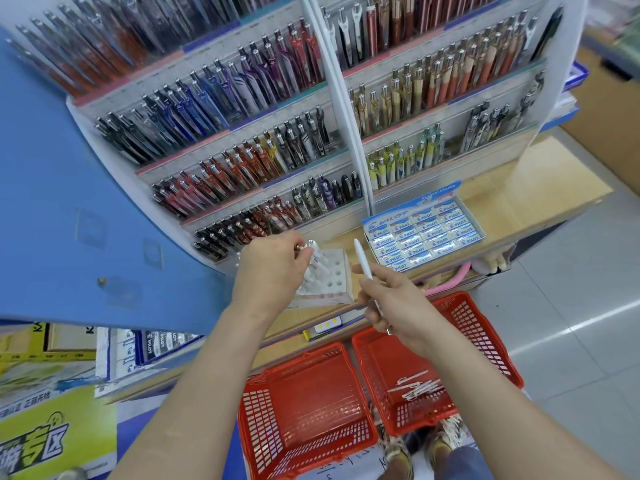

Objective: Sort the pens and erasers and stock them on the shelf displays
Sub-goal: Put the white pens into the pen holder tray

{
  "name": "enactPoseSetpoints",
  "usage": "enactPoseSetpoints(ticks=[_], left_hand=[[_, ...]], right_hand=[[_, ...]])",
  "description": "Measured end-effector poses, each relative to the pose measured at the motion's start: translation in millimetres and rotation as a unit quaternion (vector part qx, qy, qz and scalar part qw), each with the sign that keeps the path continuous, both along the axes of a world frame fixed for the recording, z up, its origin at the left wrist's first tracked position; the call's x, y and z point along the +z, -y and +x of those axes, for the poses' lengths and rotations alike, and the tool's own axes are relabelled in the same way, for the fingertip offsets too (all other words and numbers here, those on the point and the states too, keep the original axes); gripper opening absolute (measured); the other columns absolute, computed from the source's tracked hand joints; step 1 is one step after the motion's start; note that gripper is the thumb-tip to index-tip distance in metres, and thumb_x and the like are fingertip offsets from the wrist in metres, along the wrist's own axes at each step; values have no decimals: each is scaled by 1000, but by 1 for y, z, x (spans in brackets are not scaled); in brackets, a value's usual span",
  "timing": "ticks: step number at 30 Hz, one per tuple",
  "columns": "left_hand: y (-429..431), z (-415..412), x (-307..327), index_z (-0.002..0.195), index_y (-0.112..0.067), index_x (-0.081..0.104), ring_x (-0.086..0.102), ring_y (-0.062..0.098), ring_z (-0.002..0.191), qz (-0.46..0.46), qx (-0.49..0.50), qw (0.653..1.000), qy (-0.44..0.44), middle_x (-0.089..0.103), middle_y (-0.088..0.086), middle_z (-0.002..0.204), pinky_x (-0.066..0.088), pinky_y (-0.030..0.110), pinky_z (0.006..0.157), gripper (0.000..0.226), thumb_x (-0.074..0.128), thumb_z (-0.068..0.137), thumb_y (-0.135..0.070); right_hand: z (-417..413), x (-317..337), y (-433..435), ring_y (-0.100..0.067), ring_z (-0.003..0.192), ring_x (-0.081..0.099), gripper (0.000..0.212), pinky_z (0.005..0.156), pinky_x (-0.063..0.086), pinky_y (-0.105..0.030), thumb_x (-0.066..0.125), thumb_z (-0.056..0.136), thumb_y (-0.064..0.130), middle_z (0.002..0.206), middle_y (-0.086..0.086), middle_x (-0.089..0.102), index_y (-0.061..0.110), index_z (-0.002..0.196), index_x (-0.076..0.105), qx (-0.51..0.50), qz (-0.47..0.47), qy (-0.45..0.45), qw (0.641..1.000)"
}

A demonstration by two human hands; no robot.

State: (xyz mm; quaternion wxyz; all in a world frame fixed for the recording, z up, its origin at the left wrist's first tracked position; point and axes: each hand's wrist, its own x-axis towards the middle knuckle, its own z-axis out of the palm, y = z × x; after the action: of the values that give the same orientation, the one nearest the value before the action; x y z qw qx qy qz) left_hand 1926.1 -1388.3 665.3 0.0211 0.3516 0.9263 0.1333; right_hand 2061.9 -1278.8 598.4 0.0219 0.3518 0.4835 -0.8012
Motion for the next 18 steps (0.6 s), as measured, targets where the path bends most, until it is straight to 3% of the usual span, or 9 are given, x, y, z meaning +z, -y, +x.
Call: enactPoseSetpoints(ticks=[4,10,15,18], left_hand=[[-2,1,-13,86,-13,70,63,22,76,-3,-9,1000,4,69,3,81,48,33,69,15,66,85,-27],[-10,-3,-16,87,-18,71,61,22,85,-48,29,998,23,67,1,87,45,33,73,16,66,85,-33],[-15,1,-17,82,-23,72,63,21,80,-63,63,995,32,70,0,81,48,32,67,14,67,82,-36],[-16,2,-17,83,-26,71,63,22,83,-79,73,994,19,69,-1,83,42,30,63,14,65,84,-38]], right_hand=[[-1,-3,0,-10,47,40,23,43,27,-22,41,101,16,69,-4,50,12,112,62,-8,-2,12,1000],[-2,-3,0,-15,54,51,20,46,38,-23,40,101,12,70,-6,54,9,107,60,-25,-6,-11,1000],[-1,4,1,-19,60,66,14,53,50,-22,42,101,11,72,-7,60,8,102,56,-71,-53,-36,995],[0,8,-1,-27,71,70,10,61,55,-30,42,101,11,77,-10,65,8,98,52,-89,-76,-52,992]])
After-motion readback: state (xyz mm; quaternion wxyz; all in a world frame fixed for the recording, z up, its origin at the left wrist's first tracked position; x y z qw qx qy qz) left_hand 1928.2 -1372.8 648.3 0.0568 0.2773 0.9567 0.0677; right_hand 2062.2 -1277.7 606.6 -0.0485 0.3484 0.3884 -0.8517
